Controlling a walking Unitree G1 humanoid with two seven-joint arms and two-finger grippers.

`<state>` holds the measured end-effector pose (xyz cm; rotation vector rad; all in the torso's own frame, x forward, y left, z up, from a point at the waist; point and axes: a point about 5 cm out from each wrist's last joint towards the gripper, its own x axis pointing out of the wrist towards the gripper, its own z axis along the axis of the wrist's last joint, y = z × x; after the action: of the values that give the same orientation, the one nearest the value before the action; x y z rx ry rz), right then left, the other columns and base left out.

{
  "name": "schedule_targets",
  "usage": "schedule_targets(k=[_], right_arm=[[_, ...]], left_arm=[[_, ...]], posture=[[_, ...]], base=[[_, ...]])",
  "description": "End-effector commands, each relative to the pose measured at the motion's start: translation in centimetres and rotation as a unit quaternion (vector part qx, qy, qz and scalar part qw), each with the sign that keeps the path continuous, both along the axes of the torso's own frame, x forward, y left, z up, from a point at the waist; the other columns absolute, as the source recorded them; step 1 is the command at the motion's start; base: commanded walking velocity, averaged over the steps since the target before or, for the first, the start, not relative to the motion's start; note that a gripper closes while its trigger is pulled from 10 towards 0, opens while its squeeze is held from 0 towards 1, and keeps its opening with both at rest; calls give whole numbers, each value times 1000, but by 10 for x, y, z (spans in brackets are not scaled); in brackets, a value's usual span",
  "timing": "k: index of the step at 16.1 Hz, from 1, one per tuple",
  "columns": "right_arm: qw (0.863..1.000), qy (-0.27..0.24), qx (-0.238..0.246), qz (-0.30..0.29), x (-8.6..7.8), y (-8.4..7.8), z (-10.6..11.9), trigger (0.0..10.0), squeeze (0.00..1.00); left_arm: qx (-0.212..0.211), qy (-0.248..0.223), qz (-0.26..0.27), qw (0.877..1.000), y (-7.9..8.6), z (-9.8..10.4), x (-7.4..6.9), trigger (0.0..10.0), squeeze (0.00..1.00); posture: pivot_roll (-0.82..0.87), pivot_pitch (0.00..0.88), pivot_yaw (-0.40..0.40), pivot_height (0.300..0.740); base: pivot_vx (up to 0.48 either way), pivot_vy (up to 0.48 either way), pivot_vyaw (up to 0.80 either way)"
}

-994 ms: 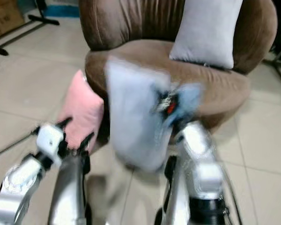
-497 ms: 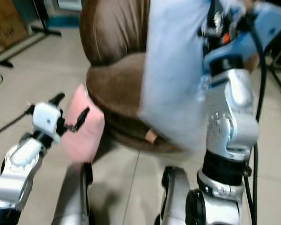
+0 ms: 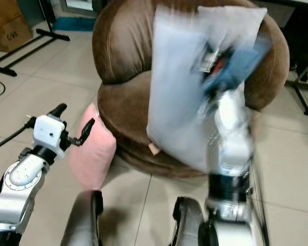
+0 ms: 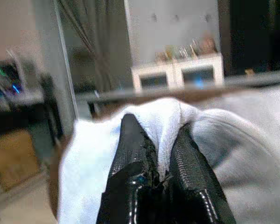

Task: Move the pillow to the sofa from floor

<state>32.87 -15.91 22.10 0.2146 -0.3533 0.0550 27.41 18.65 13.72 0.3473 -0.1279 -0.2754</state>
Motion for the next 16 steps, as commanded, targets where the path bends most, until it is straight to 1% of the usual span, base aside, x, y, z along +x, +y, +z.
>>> schedule_targets(k=[1, 2, 3, 4, 5, 6, 7, 8, 9, 11, 12, 14, 15, 16], right_arm=[[1000, 16, -11, -19, -5, 0, -18, 10000, 0], [998, 52, -21, -30, -17, 4, -45, 10000, 0], [997, 69, -26, -35, -23, 9, -55, 10000, 0], [996, 74, -25, -35, -26, 10, -57, 10000, 0], [995, 89, -20, -27, -34, 11, -61, 10000, 0], [994, 107, -16, -15, -39, 12, -70, 10000, 0], [992, 121, -16, -12, -41, 10, -75, 10000, 0], [987, 160, -25, 6, -47, 11, -88, 10000, 0], [983, 176, -53, 14, -51, 11, -95, 10000, 0], [983, 179, -49, 10, -60, 9, -95, 10000, 0], [982, 183, -44, 9, -65, 8, -99, 10000, 0], [981, 190, -28, 15, -67, 12, -99, 10000, 0], [981, 190, -28, 18, -67, 13, -99, 10000, 0], [980, 194, -31, 21, -66, 15, -101, 10000, 0]], left_arm=[[3, -4, -1, 1000, -2, 0, -1, 10000, 55], [4, 0, -3, 1000, -2, -3, -3, 10000, 59], [4, 4, -3, 1000, 1, -5, -3, 10000, 59], [4, 6, -1, 1000, 2, -6, -3, 10000, 59], [-2, 2, 3, 1000, 0, -4, -1, 10000, 59], [-14, -3, 5, 1000, -1, -1, -1, 10000, 55], [-14, -1, 7, 1000, -2, -2, -3, 10000, 59], [-23, -1, 15, 1000, -3, -2, -7, 10000, 55], [-29, 0, 18, 999, -4, -4, -10, 10000, 55], [-37, 14, 39, 998, -4, -9, -13, 10000, 55], [-48, 22, 41, 998, -6, -12, -13, 10000, 59], [-48, 4, 37, 998, -8, -4, -13, 10000, 47], [-49, 1, 39, 998, -7, -3, -13, 10000, 43], [-38, 5, 50, 998, -6, -5, -12, 10000, 0]], posture=[[20, 0, -37, 598], [-4, 0, -27, 608], [-17, 0, -16, 618], [-17, 0, -14, 623], [-20, 0, -7, 633], [-15, 0, -12, 648], [-13, 0, -15, 653], [-19, 0, -16, 663], [-32, 0, -11, 673], [-31, 0, -7, 688], [-25, 0, -14, 698], [-7, 0, -25, 718], [-6, 0, -24, 723], [-7, 0, -21, 733]], base=[[0, 0, 0], [0, 0, 0], [0, 0, 0], [0, 0, 0], [0, 0, 0], [0, 0, 0], [0, 0, 0], [0, 0, 0], [0, 0, 0], [0, 0, 0], [0, 0, 0], [0, 0, 0], [0, 0, 0], [0, 0, 0]])
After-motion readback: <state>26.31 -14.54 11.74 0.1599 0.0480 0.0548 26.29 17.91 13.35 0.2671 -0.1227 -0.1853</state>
